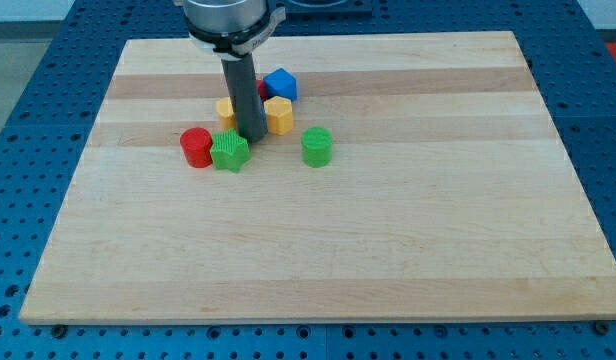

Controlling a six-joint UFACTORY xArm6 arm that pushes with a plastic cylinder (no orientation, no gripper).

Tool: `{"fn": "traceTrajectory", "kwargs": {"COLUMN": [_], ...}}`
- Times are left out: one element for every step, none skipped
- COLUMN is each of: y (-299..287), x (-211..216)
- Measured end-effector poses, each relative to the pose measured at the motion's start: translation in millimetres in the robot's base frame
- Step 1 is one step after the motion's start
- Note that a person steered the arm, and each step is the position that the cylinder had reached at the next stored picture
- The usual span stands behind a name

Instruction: Separate all the group of blocks

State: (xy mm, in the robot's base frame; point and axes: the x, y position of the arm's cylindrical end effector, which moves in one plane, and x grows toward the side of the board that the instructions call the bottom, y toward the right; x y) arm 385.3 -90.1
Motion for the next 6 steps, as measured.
{"fn": "traceTrajectory", "kwargs": {"y": [0,0,0,1,11,32], "x": [-23,-28,-32,-42,-61,-78]}}
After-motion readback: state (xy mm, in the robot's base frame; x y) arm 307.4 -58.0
